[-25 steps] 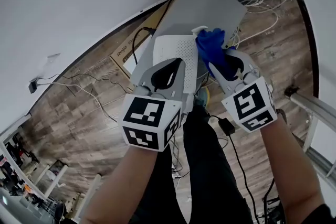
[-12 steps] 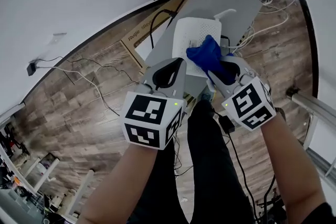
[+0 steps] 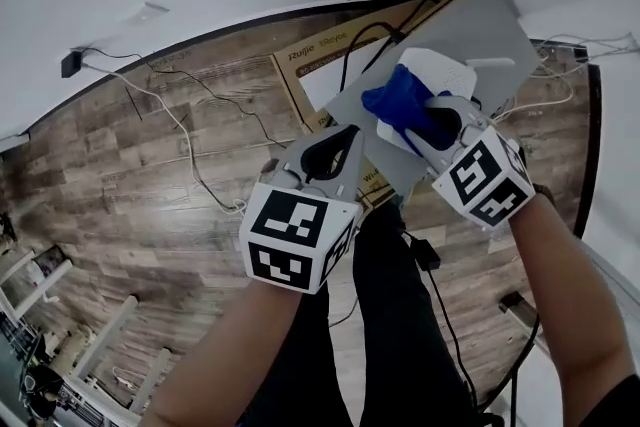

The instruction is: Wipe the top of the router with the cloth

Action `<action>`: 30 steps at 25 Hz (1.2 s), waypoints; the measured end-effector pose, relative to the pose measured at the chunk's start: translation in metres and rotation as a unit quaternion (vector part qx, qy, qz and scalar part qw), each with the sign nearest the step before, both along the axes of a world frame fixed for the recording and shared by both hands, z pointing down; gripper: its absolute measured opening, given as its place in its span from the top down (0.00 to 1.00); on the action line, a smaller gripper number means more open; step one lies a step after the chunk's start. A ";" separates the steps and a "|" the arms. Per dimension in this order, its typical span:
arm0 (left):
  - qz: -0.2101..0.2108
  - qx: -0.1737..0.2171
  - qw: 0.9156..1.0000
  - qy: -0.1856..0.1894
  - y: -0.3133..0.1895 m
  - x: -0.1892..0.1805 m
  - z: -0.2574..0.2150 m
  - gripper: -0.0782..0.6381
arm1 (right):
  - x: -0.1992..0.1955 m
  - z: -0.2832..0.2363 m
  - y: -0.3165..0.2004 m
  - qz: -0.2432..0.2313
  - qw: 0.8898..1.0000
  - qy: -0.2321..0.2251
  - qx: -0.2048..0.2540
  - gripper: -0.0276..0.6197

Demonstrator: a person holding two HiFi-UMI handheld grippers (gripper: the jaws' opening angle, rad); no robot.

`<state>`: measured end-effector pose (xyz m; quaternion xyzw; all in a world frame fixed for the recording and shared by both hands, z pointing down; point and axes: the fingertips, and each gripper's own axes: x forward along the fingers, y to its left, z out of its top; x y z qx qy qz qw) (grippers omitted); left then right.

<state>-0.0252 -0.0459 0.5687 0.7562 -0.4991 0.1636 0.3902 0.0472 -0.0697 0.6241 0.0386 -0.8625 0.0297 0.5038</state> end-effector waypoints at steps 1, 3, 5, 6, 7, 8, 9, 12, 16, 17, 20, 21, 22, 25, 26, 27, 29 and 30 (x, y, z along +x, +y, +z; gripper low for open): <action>-0.006 0.000 1.000 0.002 0.002 -0.005 0.000 0.89 | -0.010 0.002 0.004 -0.017 1.000 0.003 -0.003 0.78; -0.015 -0.001 1.000 0.004 0.005 -0.013 0.002 0.89 | -0.028 0.007 0.015 -0.052 0.999 0.006 -0.011 0.78; -0.023 -0.003 1.000 0.006 0.008 -0.021 0.006 0.89 | -0.041 0.012 0.027 -0.087 0.996 0.011 -0.019 0.78; -0.028 -0.005 1.000 0.007 0.009 -0.026 0.009 0.89 | -0.047 0.014 0.033 -0.103 0.994 0.012 -0.023 0.78; -0.032 -0.006 0.999 0.007 0.011 -0.030 0.010 0.89 | -0.053 0.014 0.039 -0.115 0.993 0.012 -0.027 0.78; -0.037 -0.006 0.999 0.007 0.012 -0.034 0.011 0.89 | -0.058 0.013 0.043 -0.122 0.992 0.009 -0.030 0.78; -0.040 -0.005 0.999 0.006 0.013 -0.039 0.010 0.89 | -0.063 0.009 0.046 -0.122 0.992 0.003 -0.034 0.78; -0.047 0.007 0.999 -0.001 0.011 -0.052 -0.003 0.89 | -0.079 -0.013 0.047 -0.085 0.995 -0.029 -0.037 0.78; -0.065 0.046 0.997 -0.014 -0.006 -0.080 -0.061 0.89 | -0.090 -0.066 0.035 -0.028 0.996 -0.073 -0.036 0.78; -0.068 0.059 0.996 -0.017 -0.012 -0.086 -0.081 0.89 | -0.091 -0.085 0.030 -0.014 0.996 -0.084 -0.034 0.78; -0.059 0.095 0.993 -0.029 -0.032 -0.098 -0.142 0.89 | -0.094 -0.153 0.009 0.067 0.989 -0.128 -0.012 0.78; -0.054 0.107 0.992 -0.030 -0.038 -0.099 -0.162 0.89 | -0.092 -0.179 0.002 0.100 0.985 -0.143 0.006 0.78; -0.048 0.119 0.991 -0.031 -0.044 -0.098 -0.183 0.89 | -0.089 -0.206 -0.005 0.128 0.979 -0.156 0.030 0.78; -0.027 0.155 0.987 -0.028 -0.056 -0.085 -0.249 0.89 | -0.070 -0.294 -0.020 0.209 0.953 -0.193 0.100 0.78; -0.020 0.167 0.985 -0.027 -0.058 -0.079 -0.273 0.89 | -0.062 -0.324 -0.023 0.239 0.941 -0.207 0.119 0.78; -0.015 0.178 0.984 -0.024 -0.059 -0.074 -0.297 0.89 | -0.053 -0.355 -0.025 0.268 0.928 -0.220 0.137 0.78; -0.005 0.198 0.980 -0.019 -0.054 -0.064 -0.346 0.89 | -0.035 -0.414 -0.022 0.322 0.898 -0.243 0.174 0.78; 0.003 0.209 0.978 -0.018 -0.050 -0.058 -0.370 0.89 | -0.025 -0.441 -0.019 0.348 0.882 -0.254 0.190 0.78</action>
